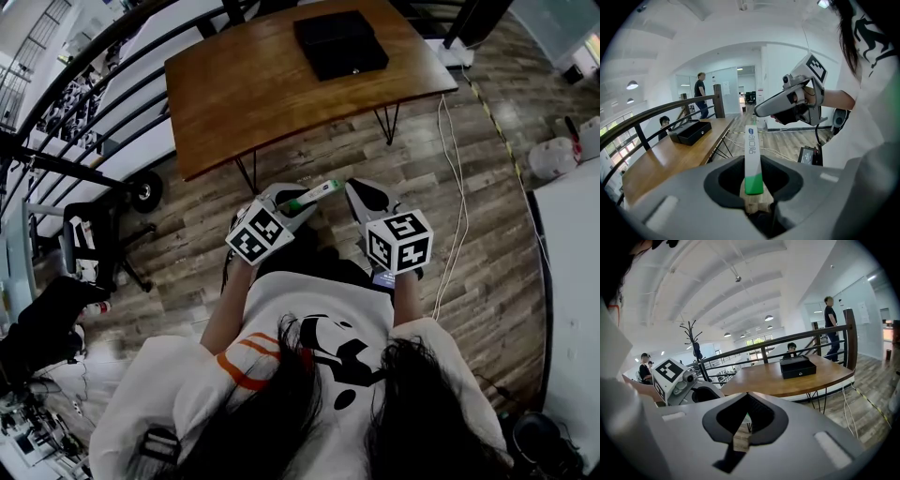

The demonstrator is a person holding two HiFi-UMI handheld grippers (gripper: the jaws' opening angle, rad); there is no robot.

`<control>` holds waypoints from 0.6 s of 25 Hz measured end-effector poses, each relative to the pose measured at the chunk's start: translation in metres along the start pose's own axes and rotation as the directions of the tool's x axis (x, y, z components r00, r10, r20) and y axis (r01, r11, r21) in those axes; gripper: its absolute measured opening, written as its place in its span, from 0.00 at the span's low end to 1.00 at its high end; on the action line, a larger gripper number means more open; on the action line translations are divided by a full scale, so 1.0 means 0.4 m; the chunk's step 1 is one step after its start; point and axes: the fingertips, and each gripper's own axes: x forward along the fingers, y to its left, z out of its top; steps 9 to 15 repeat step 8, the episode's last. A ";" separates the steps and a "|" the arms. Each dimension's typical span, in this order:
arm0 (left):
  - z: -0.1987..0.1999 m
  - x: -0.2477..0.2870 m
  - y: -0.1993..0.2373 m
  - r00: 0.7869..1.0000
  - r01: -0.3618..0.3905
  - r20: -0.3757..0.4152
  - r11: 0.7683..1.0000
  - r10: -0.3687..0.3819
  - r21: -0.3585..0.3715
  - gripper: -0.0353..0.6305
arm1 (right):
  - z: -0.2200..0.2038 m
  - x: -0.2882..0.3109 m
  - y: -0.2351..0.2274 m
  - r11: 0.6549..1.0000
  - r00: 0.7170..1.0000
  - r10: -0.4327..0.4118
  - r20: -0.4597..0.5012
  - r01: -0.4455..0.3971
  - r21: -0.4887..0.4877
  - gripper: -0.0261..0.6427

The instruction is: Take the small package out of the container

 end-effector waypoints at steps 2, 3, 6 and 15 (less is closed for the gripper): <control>0.009 0.008 0.001 1.000 0.007 -0.001 1.000 -0.007 0.009 0.19 | 0.003 0.000 -0.009 1.000 1.000 -0.004 -0.002 0.004 -0.006 0.07; 0.015 0.011 0.002 1.000 0.009 0.001 1.000 -0.009 0.012 0.19 | 0.005 -0.001 -0.013 1.000 1.000 -0.006 -0.002 0.006 -0.007 0.07; 0.031 0.014 0.005 1.000 0.015 0.011 1.000 -0.015 0.023 0.19 | 0.014 -0.001 -0.017 1.000 1.000 -0.012 0.000 0.012 -0.007 0.07; 0.035 0.016 0.007 1.000 0.019 0.014 0.999 -0.019 0.028 0.19 | 0.018 0.000 -0.019 1.000 1.000 -0.016 0.000 0.016 -0.009 0.07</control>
